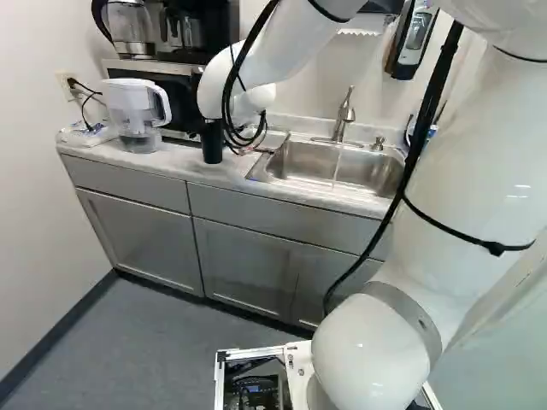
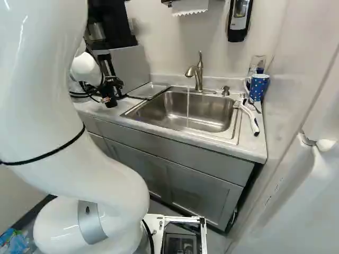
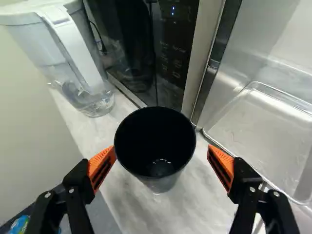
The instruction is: Rinse the cup and place it in the tray
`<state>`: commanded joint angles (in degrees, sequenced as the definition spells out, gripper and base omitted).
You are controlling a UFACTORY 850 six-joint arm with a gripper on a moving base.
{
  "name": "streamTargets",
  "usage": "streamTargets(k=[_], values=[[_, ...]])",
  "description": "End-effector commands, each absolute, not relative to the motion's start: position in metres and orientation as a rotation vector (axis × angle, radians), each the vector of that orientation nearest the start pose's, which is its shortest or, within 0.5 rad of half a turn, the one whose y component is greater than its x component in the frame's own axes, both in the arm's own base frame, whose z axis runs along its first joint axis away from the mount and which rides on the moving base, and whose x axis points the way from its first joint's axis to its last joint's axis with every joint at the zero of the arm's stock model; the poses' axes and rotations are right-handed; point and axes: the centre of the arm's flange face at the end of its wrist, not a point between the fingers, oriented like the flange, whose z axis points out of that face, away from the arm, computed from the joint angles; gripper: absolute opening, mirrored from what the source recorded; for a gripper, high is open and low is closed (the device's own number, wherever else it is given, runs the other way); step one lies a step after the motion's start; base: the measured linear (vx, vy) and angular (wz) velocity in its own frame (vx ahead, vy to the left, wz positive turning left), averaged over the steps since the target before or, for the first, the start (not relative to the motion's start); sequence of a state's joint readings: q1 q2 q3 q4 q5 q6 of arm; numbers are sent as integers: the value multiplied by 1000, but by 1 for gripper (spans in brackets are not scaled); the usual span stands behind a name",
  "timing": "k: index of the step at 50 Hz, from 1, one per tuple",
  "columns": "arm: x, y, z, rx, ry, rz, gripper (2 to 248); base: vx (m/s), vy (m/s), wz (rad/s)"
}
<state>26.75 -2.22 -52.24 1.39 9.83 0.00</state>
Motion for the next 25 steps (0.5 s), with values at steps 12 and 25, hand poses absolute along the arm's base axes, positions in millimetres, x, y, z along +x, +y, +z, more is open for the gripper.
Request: streamTargets(k=[12,25], values=[[463,234,541,-2440,-548,-1458,247,0,0,0],[462,236,532,-2403,-544,-1502,247,0,0,0]])
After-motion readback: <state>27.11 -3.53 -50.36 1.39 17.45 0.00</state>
